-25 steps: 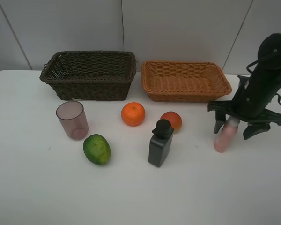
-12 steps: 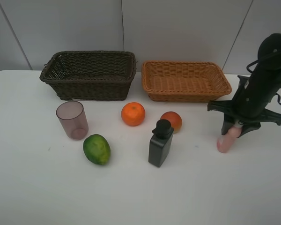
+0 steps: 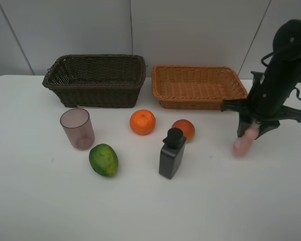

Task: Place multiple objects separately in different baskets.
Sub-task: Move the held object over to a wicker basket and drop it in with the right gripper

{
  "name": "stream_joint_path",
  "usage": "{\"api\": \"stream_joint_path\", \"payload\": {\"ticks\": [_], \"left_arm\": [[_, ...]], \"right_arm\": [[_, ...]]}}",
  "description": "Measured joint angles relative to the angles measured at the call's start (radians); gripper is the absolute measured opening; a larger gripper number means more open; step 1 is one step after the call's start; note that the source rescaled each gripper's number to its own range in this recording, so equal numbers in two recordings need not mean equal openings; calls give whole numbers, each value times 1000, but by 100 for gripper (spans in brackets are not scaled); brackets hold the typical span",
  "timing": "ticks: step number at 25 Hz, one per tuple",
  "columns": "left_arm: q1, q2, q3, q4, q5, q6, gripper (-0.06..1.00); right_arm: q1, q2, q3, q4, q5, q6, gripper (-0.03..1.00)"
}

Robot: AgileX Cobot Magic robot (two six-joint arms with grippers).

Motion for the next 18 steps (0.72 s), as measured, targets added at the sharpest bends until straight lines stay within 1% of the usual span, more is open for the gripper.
{"api": "stream_joint_path", "payload": {"ticks": [2, 4, 6, 8, 12, 15, 18], "left_arm": [[0, 0, 0, 0, 0, 0, 100], [0, 0, 0, 0, 0, 0, 100], [0, 0, 0, 0, 0, 0, 100], [0, 0, 0, 0, 0, 0, 100], [0, 0, 0, 0, 0, 0, 100], [0, 0, 0, 0, 0, 0, 100], [0, 0, 0, 0, 0, 0, 100]], "right_arm": [[40, 1, -87, -9, 89, -71, 0], [91, 8, -195, -15, 156, -135, 0], [141, 33, -305, -20, 216, -166, 0], [193, 81, -432, -23, 233, -184, 0], [289, 204, -672, -25, 238, -196, 0], [350, 312, -858, -26, 239, -197, 0], [402, 403, -1010, -25, 234, -198, 0]]}}
